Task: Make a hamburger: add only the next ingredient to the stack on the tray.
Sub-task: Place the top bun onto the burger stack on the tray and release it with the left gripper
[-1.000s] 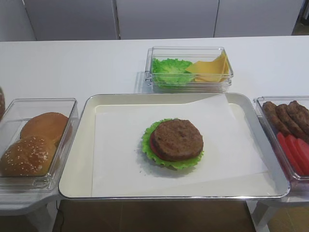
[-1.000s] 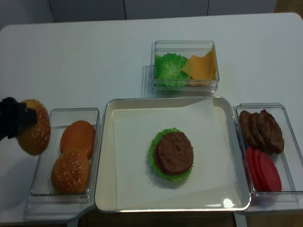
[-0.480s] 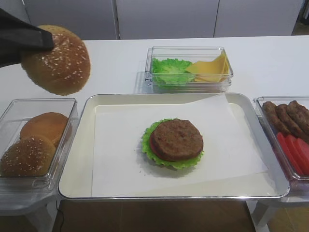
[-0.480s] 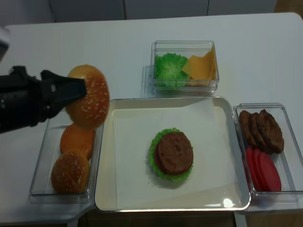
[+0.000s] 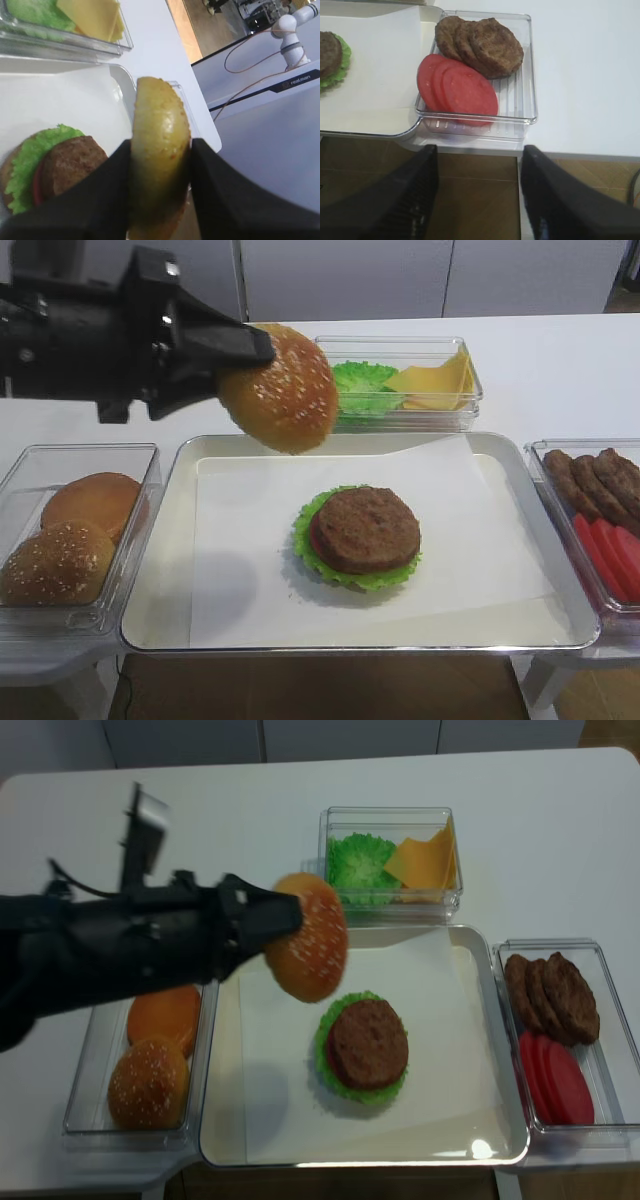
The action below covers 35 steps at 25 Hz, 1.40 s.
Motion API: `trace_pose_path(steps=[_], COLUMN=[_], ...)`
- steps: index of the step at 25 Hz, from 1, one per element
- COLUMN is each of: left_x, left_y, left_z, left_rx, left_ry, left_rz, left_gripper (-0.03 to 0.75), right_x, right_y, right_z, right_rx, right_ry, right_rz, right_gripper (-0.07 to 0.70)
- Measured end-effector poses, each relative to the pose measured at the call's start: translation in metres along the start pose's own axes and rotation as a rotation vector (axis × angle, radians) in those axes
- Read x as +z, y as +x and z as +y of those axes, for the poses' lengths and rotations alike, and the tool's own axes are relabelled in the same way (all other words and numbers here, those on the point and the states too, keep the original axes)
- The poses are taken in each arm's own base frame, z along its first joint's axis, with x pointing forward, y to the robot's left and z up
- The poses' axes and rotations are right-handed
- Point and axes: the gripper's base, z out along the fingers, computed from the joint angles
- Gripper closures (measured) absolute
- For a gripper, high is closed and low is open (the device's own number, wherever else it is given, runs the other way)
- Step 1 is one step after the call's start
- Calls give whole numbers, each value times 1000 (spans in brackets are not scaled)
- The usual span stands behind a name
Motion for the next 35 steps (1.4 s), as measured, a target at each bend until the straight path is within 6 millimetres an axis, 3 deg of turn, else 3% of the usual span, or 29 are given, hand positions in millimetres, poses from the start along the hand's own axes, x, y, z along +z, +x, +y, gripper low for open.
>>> trace_pose_path(steps=[5,12,35], left_x=[41,72,78], left_y=[17,39,34], left_z=[5,19,20], left_rx=[-43,-76,-133], left_ry=[38,7,-13], left_rz=[57,160,145], left_gripper=[467,468,468], right_x=[0,0,0], right_y=[0,0,0], right_z=[0,0,0], right_rx=[1,1,1], right_ry=[0,0,0], right_rz=[0,0,0], right_gripper=[227,227,227])
